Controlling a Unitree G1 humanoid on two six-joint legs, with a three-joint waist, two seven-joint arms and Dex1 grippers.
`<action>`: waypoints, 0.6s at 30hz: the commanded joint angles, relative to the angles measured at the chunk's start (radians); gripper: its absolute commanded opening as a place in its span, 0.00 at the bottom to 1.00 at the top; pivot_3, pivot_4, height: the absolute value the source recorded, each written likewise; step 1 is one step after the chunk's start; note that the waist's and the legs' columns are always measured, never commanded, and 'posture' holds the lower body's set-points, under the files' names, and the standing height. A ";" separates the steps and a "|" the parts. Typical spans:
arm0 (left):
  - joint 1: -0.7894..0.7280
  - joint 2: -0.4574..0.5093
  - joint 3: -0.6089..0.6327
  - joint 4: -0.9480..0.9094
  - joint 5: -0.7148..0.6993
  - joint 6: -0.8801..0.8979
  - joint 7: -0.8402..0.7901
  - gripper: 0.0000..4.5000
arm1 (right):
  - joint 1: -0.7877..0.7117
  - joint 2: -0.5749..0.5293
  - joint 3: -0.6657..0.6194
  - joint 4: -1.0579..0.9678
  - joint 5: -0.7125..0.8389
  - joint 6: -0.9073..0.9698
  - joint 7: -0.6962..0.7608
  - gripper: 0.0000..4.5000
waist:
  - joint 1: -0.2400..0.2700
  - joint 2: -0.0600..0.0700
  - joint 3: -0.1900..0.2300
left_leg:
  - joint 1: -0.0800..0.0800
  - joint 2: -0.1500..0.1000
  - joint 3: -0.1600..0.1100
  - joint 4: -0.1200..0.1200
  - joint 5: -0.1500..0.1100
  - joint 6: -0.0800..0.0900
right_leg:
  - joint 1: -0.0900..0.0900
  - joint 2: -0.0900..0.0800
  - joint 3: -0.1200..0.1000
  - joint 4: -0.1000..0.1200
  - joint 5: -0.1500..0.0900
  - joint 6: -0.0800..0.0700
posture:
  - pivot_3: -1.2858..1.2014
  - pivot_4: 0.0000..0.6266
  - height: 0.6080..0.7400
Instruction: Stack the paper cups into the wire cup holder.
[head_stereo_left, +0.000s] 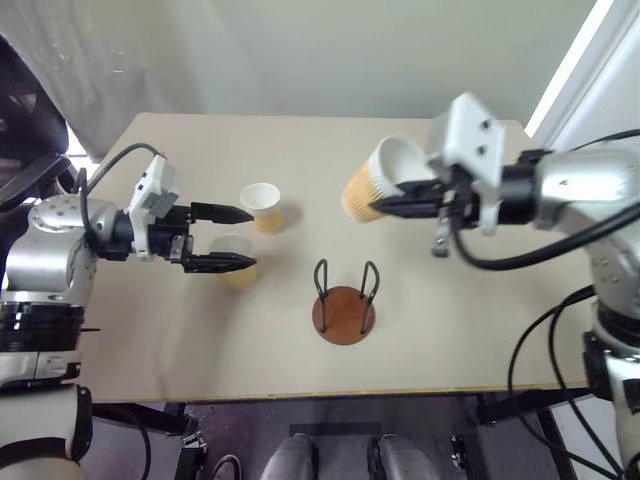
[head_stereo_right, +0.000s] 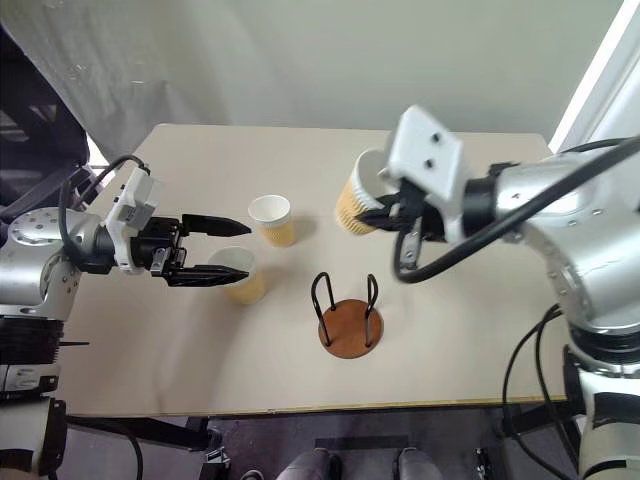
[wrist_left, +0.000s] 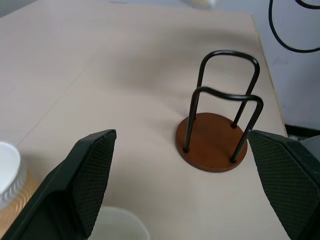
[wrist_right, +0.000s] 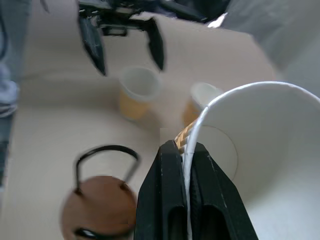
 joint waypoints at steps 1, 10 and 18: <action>-0.006 0.014 0.020 -0.012 -0.001 -0.009 -0.008 1.00 | -0.015 -0.017 -0.007 -0.036 0.032 0.037 -0.037 0.00 | 0.004 0.000 0.000 | -0.001 0.000 0.000 0.000 0.000 0.000 | 0.000 0.000 0.000 0.000 0.000 0.000 | 0.52 0.24 1.00; -0.033 0.022 0.089 -0.026 -0.088 0.060 -0.011 1.00 | -0.015 -0.065 0.040 -0.047 0.105 0.069 -0.028 0.00 | 0.002 0.000 0.000 | -0.002 0.001 0.000 -0.001 0.001 -0.002 | -0.003 0.001 0.000 -0.001 -0.001 -0.001 | 0.52 0.24 1.00; 0.031 -0.002 0.186 -0.057 -0.193 0.120 0.015 1.00 | -0.003 -0.066 0.093 -0.037 0.122 0.052 -0.045 0.00 | 0.000 0.000 0.000 | -0.002 0.001 0.000 0.000 0.002 -0.003 | -0.004 0.001 0.000 0.001 -0.001 -0.001 | 0.52 0.24 1.00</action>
